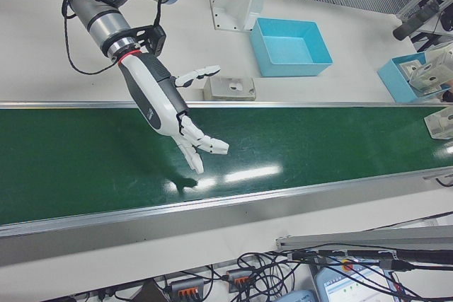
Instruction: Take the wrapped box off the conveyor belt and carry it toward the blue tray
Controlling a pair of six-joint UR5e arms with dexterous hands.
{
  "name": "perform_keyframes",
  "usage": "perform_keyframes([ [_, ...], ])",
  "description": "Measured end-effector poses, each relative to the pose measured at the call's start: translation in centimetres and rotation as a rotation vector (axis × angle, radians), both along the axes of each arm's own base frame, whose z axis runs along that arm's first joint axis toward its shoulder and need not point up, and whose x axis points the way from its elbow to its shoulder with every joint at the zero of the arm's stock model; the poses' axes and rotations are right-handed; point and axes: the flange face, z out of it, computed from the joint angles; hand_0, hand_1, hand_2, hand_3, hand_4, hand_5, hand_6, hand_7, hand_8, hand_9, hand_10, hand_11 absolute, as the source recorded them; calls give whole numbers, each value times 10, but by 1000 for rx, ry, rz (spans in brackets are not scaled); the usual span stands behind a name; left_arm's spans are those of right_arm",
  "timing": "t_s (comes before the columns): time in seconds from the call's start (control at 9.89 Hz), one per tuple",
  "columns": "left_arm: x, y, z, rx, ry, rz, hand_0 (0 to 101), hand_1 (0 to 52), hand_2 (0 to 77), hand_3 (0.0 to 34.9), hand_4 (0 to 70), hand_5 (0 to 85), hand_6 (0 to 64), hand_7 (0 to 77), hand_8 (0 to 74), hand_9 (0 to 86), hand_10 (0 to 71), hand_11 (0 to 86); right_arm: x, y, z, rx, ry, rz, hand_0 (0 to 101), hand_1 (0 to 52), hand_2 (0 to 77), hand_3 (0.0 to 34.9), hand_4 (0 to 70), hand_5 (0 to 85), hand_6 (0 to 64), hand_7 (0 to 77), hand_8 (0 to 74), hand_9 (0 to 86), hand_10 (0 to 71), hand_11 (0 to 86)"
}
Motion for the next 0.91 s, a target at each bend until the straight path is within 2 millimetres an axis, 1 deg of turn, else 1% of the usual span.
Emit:
perform_keyframes([
  [0.1,0,0,0,0,0,0,0,0,5,0,0,11,0,5,5,0,5,0,-1,0,0,0,0,-2,482,142,98,52,76,169,27,175,0,22,5,22],
  [0.2,0,0,0,0,0,0,0,0,11,0,0,5,0,5,5,0,5,0,-2,1,1,-1,1,-4,482,142,98,45,87,175,27,175,0,22,5,22],
  [0.3,0,0,0,0,0,0,0,0,11,0,0,11,0,5,5,0,5,0,-3,1,1,-2,1,-5,482,142,98,63,87,175,27,175,0,22,11,22],
  [0.4,0,0,0,0,0,0,0,0,11,0,0,5,0,5,5,0,5,0,-3,1,1,-2,1,-5,482,142,98,63,87,175,27,175,0,22,11,22],
  [0.51,0,0,0,0,0,0,0,0,11,0,0,5,0,5,5,0,5,0,-3,1,1,-2,0,-6,482,142,98,62,87,175,0,175,0,22,11,22],
  [0.61,0,0,0,0,0,0,0,0,5,0,0,5,0,5,5,0,5,0,-3,2,1,-2,-1,-6,482,142,98,62,87,175,0,175,0,22,11,22],
  [0.71,0,0,0,0,0,0,0,0,5,0,0,5,0,5,5,0,5,0,-3,2,1,-2,-2,-6,482,142,98,65,82,169,22,164,0,22,11,22],
  [0.81,0,0,0,0,0,0,0,0,11,0,0,5,0,5,5,0,5,0,-3,2,1,-3,-3,-7,480,153,93,64,87,169,22,164,0,22,11,22],
  [0.91,0,0,0,0,0,0,0,0,11,0,0,5,0,5,5,0,5,0,-3,2,1,-3,-4,-7,481,153,98,64,82,169,22,164,0,22,11,22],
])
